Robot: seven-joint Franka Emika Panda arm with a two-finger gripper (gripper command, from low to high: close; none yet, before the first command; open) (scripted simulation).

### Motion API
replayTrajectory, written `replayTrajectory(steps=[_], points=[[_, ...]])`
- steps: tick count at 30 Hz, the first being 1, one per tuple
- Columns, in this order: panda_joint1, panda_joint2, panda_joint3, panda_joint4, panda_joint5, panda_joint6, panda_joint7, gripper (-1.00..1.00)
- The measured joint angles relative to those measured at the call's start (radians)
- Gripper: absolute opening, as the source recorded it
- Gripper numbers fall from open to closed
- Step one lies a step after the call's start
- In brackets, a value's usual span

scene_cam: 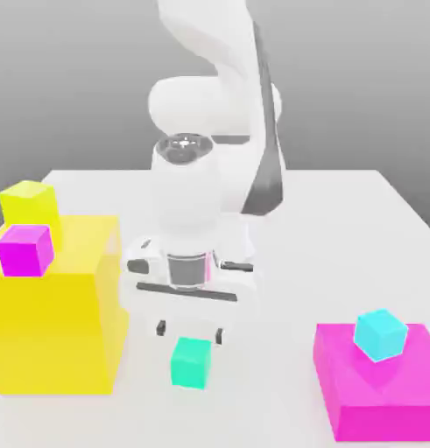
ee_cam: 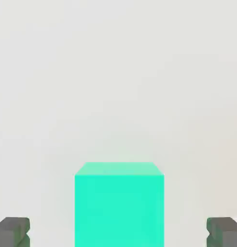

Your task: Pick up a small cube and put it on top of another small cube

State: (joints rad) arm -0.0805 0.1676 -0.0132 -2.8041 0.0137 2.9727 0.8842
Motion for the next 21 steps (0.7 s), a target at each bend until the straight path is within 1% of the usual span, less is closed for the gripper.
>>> replayTrajectory(steps=[2, 3, 9, 11, 17, 19, 21], points=[[-0.005, 0.073, 0.006, 0.012, 0.003, 0.06, -0.002, 0.0], [-0.007, 0.1, 0.007, 0.017, 0.003, 0.082, -0.003, -1.0], [-0.009, 0.113, 0.009, 0.019, 0.0, 0.093, 0.001, -1.0], [-0.009, 0.078, 0.008, 0.013, -0.003, 0.065, 0.002, -1.0], [-0.001, -0.124, 0.013, -0.018, -0.012, -0.106, 0.007, -1.0], [0.048, -0.165, 0.065, 0.02, -0.006, -0.185, -0.018, -1.0], [0.133, -0.197, 0.108, 0.074, 0.004, -0.27, -0.051, -1.0]])
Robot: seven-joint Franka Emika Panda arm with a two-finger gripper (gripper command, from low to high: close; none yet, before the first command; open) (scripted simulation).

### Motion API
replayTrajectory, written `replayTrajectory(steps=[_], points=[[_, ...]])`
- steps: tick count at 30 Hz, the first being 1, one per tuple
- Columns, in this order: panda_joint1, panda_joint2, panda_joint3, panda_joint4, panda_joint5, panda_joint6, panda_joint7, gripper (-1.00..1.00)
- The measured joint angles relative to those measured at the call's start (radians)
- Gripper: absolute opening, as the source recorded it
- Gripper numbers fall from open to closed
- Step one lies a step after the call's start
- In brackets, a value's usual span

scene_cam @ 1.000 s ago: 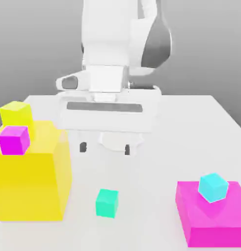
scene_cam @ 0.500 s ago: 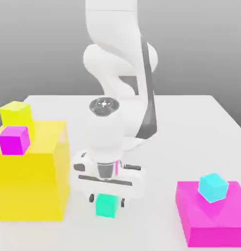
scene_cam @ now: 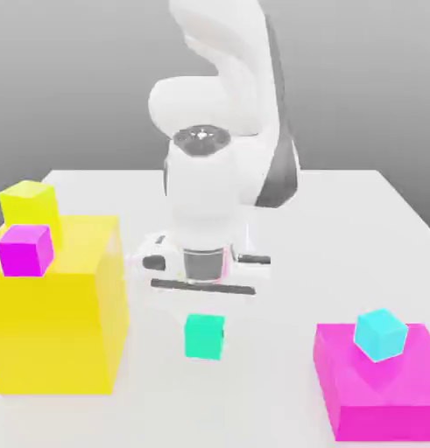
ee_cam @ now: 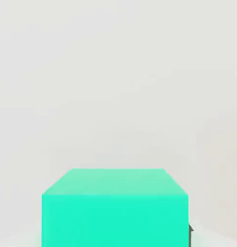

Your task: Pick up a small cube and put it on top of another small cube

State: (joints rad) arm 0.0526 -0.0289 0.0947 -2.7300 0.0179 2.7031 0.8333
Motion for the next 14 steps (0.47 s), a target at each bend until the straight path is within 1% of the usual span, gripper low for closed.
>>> replayTrajectory(steps=[3, 6, 8, 10, 11, 14], points=[[0.138, -0.043, 0.065, 0.088, 0.014, -0.13, -0.052, -1.0], [0.238, -0.08, 0.131, 0.173, 0.027, -0.252, -0.102, -1.0], [0.26, -0.043, 0.147, 0.183, 0.011, -0.226, -0.1, -1.0], [0.267, 0.02, 0.143, 0.173, -0.014, -0.155, -0.084, -1.0], [0.267, 0.046, 0.144, 0.169, -0.025, -0.125, -0.077, 1.0], [0.267, 0.046, 0.144, 0.169, -0.025, -0.125, -0.077, 1.0]])
